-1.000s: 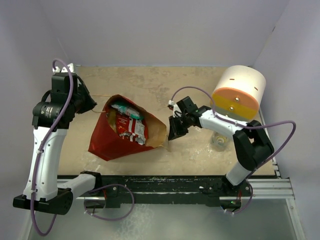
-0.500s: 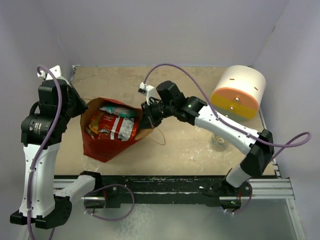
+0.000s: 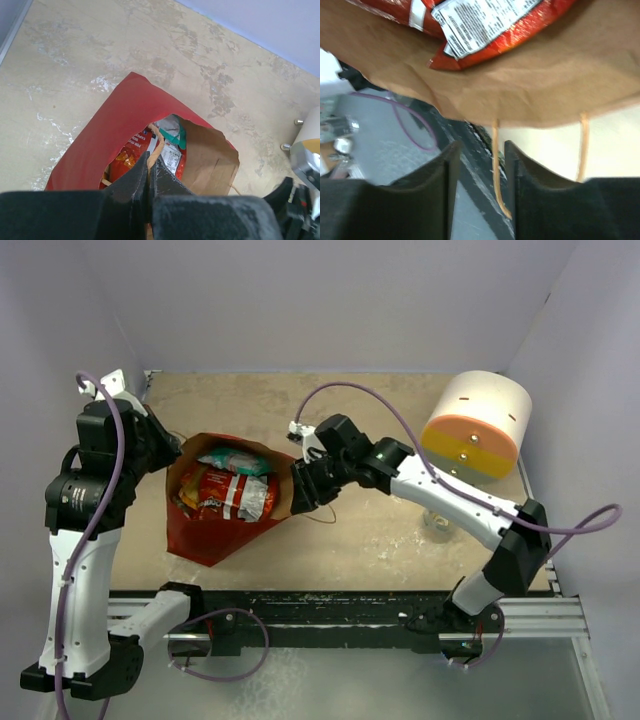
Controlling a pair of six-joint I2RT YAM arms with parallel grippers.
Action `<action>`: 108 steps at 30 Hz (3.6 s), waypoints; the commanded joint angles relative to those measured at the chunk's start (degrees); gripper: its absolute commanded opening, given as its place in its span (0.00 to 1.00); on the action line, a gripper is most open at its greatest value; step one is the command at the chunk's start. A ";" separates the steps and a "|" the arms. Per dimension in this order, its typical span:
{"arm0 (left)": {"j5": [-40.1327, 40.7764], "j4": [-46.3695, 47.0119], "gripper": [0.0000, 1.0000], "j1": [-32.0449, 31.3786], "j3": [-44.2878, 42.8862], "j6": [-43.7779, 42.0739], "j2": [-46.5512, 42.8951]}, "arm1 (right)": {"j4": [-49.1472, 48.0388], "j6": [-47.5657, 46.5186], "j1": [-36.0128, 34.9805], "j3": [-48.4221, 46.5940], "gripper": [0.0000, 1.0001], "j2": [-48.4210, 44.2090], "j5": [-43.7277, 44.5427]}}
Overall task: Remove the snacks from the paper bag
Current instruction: Take out the snack from the paper bag, then place the snack at the center of the board.
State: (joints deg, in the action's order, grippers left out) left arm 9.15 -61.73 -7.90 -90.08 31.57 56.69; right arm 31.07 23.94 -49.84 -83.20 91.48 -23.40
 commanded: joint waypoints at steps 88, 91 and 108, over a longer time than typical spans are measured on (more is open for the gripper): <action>-0.04 -1.55 0.00 0.08 -0.55 5.41 -3.03 | -43.44 -35.02 -12.36 -2.10 0.00 1.80 21.72; 1.65 -1.32 0.00 0.08 0.43 5.42 -4.19 | -40.82 -31.31 -12.31 0.52 0.00 -3.64 20.46; 7.21 -4.64 0.00 0.08 0.60 3.12 -6.05 | -32.29 -15.00 -10.90 10.99 0.00 -28.09 64.55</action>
State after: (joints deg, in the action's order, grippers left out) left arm 14.68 -67.40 -7.90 -89.12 35.35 52.25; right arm 2.48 5.37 -62.06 -70.89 63.22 22.26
